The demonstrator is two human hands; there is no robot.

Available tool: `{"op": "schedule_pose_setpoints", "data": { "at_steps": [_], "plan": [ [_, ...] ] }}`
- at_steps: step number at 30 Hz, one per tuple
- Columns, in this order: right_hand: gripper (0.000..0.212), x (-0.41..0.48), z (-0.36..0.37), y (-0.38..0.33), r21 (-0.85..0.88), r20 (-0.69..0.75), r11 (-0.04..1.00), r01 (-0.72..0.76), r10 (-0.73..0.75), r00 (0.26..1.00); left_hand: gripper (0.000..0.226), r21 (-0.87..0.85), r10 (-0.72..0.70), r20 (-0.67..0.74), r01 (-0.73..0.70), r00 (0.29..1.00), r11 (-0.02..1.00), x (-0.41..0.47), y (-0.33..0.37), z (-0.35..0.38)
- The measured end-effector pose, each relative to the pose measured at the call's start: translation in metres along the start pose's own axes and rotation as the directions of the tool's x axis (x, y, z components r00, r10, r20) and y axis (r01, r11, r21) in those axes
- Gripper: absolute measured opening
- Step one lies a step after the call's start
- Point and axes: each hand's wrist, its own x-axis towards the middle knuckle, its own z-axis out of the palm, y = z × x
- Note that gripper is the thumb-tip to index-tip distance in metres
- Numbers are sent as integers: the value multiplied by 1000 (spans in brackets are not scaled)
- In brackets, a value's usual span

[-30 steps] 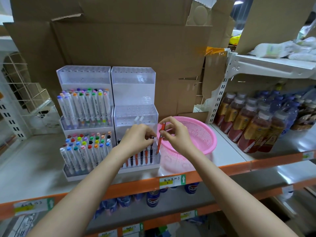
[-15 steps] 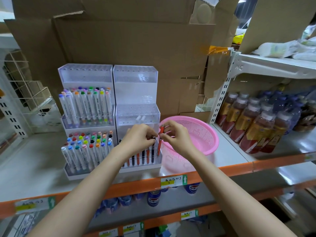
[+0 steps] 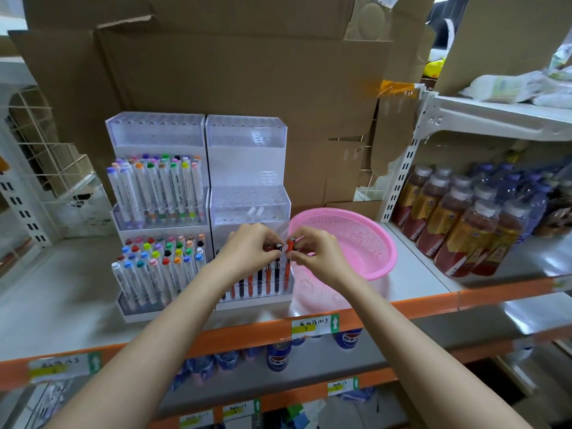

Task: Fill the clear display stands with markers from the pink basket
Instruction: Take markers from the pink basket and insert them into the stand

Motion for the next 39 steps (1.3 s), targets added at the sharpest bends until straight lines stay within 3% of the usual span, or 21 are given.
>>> {"op": "schedule_pose_setpoints", "data": {
  "at_steps": [13, 26, 30, 39],
  "plan": [
    [12, -2, 2, 5, 38, -5, 999, -25, 25, 1000, 14, 90, 28, 11, -29, 1000, 996, -4, 3, -3],
    [12, 0, 3, 6, -72, 89, 995, -64, 70, 994, 14, 173, -6, -7, 8, 1000, 985, -6, 8, -4],
    [14, 1, 2, 6, -153, 77, 988, -12, 24, 997, 14, 183, -7, -8, 9, 1000, 983, -6, 9, -4],
    [11, 2, 3, 6, -152, 122, 988, -6, 25, 992, 15, 177, -4, -9, 5, 1000, 984, -11, 10, -8]
  ]
}}
